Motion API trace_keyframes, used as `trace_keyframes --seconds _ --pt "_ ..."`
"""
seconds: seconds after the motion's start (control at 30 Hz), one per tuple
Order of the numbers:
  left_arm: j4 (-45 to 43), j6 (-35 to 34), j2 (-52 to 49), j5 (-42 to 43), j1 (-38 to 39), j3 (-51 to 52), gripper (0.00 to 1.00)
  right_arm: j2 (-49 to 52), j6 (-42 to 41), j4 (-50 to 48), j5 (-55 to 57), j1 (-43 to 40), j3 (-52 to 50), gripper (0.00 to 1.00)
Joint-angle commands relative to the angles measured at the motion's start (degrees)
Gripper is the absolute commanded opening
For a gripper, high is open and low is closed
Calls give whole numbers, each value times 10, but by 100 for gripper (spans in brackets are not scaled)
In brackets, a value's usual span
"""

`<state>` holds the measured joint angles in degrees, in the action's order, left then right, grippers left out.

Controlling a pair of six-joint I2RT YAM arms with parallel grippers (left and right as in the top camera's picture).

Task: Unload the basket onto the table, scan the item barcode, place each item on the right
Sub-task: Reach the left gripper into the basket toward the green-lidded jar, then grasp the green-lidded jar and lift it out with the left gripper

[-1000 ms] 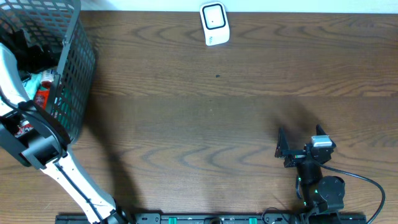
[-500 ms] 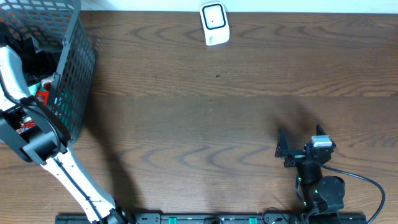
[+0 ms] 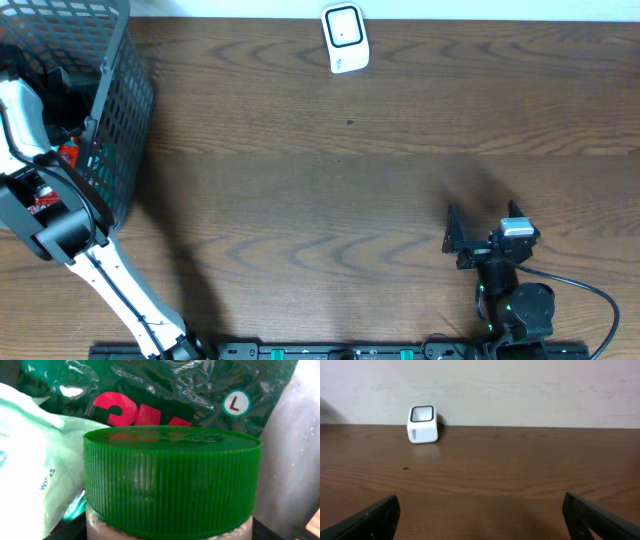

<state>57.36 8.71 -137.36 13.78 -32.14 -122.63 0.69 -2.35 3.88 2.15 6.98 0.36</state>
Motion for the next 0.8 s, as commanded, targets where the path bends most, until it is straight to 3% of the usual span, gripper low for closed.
trace_keyframes --seconds 0.0,0.37,0.77 --pt "1 -14 9 -7 -3 -7 57 -3 5 2 1 -2 0 99" --pt "-19 -47 137 -7 -3 -23 53 -3 5 2 1 -2 0 99" --pt "7 -165 349 8 2 -23 53 -3 5 2 1 -2 0 99"
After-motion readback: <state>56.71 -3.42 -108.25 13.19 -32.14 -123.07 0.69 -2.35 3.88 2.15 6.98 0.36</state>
